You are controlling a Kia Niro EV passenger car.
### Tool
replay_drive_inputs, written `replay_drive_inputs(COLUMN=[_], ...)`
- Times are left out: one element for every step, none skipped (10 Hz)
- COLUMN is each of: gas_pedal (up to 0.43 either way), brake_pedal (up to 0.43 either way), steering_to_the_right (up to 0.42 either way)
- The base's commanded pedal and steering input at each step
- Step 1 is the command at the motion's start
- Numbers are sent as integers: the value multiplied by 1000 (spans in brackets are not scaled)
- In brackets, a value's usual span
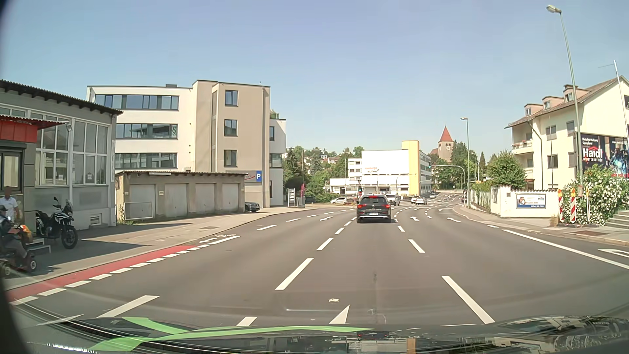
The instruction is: Follow the waypoints while adhering to traffic rules and regulations
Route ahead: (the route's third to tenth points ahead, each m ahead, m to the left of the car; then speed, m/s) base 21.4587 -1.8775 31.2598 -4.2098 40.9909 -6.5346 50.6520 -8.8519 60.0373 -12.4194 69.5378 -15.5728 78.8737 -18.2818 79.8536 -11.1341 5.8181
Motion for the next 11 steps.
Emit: replay_drive_inputs(gas_pedal=[47, 47, 47, 47, 47, 67, 67, 79, 79, 79, 79], brake_pedal=[0, 0, 0, 0, 0, 0, 0, 0, 0, 0, 0], steering_to_the_right=[43, 43, 43, 43, 42, 38, 34, 31, 31, 31, 31])
